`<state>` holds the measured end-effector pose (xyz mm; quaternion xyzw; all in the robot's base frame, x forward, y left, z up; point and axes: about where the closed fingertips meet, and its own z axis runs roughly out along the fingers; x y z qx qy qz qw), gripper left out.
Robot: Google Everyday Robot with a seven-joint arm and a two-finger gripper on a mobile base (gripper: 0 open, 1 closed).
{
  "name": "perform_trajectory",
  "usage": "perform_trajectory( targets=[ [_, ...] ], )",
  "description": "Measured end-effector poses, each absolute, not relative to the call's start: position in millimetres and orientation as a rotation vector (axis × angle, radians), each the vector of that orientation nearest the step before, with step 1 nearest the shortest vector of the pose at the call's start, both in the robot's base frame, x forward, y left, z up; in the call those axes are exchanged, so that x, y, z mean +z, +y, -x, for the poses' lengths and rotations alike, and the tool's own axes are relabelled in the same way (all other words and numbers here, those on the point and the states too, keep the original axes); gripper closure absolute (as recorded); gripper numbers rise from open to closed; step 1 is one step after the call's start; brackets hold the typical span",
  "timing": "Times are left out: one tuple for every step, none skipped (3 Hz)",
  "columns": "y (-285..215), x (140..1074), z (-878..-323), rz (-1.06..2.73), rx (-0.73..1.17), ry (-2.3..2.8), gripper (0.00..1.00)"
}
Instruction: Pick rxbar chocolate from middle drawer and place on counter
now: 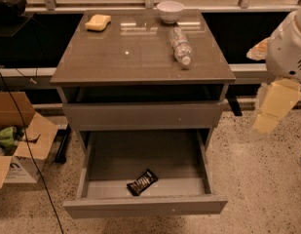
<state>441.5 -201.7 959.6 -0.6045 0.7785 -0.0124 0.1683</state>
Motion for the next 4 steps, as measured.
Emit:
perform_trajectory(
  targets=[
    [-177, 927, -449, 1.713, 0.086, 2.179, 0.0],
    [-152, 895, -454, 1.689, 0.188, 2.121, 0.0],
    [-136, 864, -461, 1.656, 0.293, 2.082, 0.0],
    [-127, 831, -469, 1.607, 0.415, 2.04, 0.0]
  ],
)
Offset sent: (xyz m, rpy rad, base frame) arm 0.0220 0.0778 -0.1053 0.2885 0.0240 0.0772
